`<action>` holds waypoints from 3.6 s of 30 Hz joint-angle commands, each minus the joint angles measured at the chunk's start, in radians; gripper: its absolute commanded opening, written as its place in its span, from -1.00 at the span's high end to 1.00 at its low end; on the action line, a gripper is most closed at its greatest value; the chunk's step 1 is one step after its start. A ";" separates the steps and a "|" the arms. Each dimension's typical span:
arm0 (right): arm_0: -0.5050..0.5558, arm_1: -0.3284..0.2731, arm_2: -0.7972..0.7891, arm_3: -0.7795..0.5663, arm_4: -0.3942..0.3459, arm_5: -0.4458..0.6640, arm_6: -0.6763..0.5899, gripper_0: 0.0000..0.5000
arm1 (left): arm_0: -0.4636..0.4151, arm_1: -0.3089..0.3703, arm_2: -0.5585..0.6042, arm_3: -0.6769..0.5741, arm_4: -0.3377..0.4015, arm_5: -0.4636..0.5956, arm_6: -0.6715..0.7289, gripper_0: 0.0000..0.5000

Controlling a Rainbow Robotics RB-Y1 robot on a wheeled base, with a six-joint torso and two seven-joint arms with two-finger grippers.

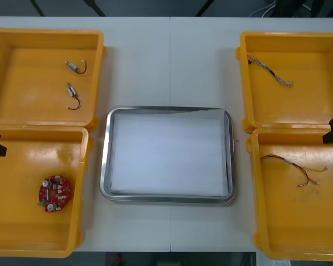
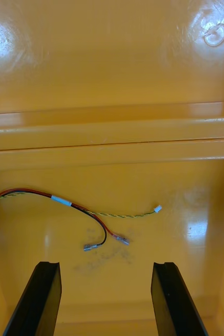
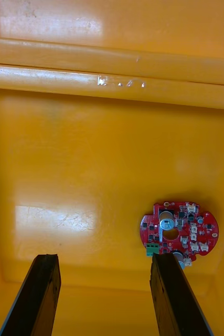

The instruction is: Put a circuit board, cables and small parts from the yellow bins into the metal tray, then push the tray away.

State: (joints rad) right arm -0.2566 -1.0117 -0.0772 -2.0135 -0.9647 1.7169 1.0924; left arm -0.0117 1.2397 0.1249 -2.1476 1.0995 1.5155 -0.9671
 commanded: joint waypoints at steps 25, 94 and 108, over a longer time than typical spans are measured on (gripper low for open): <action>0.033 -0.067 0.010 -0.051 0.006 -0.002 0.053 -1.00 | 0.018 0.044 0.029 -0.020 -0.009 -0.008 -0.042 -1.00; 0.212 -0.068 0.335 0.095 0.130 -0.708 0.899 -1.00 | 0.049 -0.026 -0.258 -0.028 -0.191 -0.310 -0.165 -1.00; 0.207 -0.068 0.373 0.125 0.141 -0.740 0.894 -1.00 | 0.041 -0.028 -0.258 -0.008 -0.086 -0.311 0.195 -1.00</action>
State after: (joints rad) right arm -0.0579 -1.0366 0.2685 -1.8943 -0.8269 0.9942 1.9820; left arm 0.0189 1.2195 -0.1312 -2.1503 0.9781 1.2160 -1.0115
